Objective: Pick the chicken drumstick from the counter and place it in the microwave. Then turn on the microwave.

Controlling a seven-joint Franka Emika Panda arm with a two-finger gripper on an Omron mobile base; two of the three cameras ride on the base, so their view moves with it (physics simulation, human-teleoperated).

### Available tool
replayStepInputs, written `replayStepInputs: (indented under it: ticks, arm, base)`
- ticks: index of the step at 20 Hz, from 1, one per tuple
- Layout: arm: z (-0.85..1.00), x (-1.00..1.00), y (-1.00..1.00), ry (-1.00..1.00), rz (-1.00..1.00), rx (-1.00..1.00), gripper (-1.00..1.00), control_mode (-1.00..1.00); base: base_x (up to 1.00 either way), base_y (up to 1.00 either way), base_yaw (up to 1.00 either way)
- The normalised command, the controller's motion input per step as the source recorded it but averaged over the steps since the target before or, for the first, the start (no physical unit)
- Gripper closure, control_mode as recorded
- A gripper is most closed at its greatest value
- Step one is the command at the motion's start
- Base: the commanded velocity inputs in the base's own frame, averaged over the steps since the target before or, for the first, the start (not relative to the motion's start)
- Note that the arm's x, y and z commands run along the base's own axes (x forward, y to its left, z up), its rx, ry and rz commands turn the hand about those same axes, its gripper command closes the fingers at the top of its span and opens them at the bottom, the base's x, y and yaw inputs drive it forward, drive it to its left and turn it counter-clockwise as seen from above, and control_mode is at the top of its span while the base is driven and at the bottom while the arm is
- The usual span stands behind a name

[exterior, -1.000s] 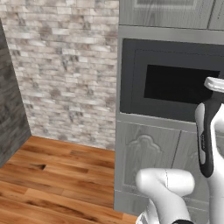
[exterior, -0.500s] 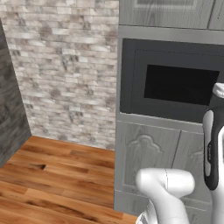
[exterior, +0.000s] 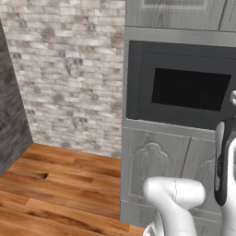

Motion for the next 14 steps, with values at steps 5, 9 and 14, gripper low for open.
replayStepInputs:
  ticks: [5,9,14]
  arm:
    - [-0.08,-0.15,-0.09,0.05,-0.03,-0.04,-1.00,-1.00]
    - [-0.11,-0.16,-0.24,0.04,0.00,-0.02,-1.00,-1.00]
    - [-0.07,-0.15,-0.25,0.06,0.00,-0.01,-1.00,-1.00]
  base:
    - [0.00,0.00,0.00]
    - [0.00,0.00,0.00]
    - [0.00,0.00,0.00]
